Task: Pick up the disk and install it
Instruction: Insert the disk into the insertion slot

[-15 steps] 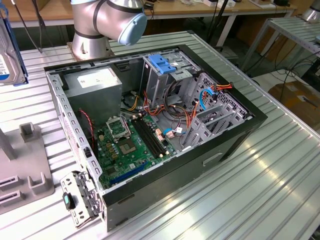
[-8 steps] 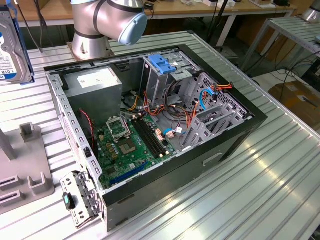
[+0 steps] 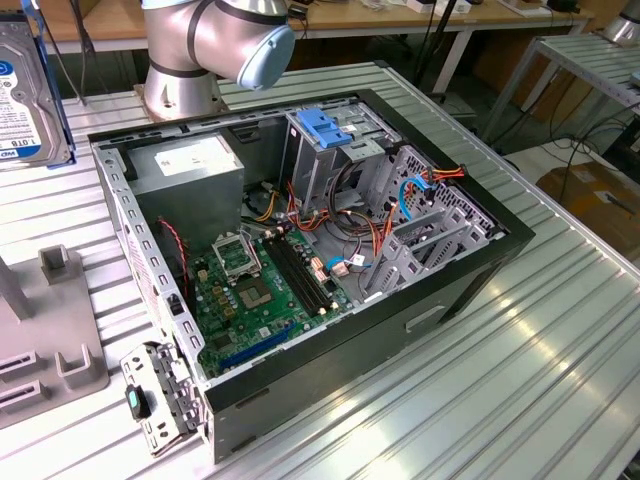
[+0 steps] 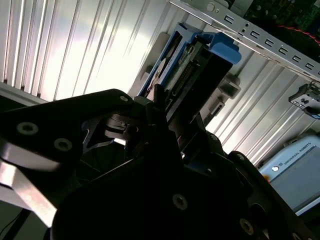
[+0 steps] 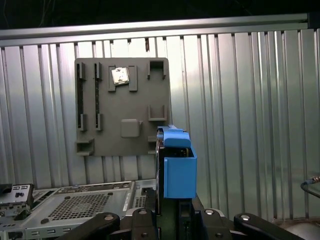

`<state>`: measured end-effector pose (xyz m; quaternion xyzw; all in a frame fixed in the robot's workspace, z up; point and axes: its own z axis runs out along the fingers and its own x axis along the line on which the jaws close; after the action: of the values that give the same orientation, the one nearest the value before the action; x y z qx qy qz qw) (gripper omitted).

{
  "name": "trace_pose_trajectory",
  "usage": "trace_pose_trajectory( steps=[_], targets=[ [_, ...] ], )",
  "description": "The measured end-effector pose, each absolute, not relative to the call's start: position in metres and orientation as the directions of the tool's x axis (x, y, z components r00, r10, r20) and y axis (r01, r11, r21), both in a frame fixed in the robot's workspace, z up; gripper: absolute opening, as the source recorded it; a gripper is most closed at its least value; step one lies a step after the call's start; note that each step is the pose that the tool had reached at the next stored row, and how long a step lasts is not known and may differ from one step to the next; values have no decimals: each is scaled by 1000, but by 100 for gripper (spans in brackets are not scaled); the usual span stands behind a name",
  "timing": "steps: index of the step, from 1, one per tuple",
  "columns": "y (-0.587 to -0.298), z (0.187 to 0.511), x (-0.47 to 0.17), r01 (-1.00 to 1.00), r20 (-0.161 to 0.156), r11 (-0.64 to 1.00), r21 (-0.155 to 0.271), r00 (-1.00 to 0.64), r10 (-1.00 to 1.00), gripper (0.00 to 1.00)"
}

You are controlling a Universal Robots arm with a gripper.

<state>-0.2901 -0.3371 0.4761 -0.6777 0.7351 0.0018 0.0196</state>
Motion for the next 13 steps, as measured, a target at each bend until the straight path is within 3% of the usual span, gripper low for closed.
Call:
trace_pose_trajectory(
  steps=[13],
  targets=[
    [-337,479,-289,-996,-31,82,-24,-81,-996,35]
  ],
)
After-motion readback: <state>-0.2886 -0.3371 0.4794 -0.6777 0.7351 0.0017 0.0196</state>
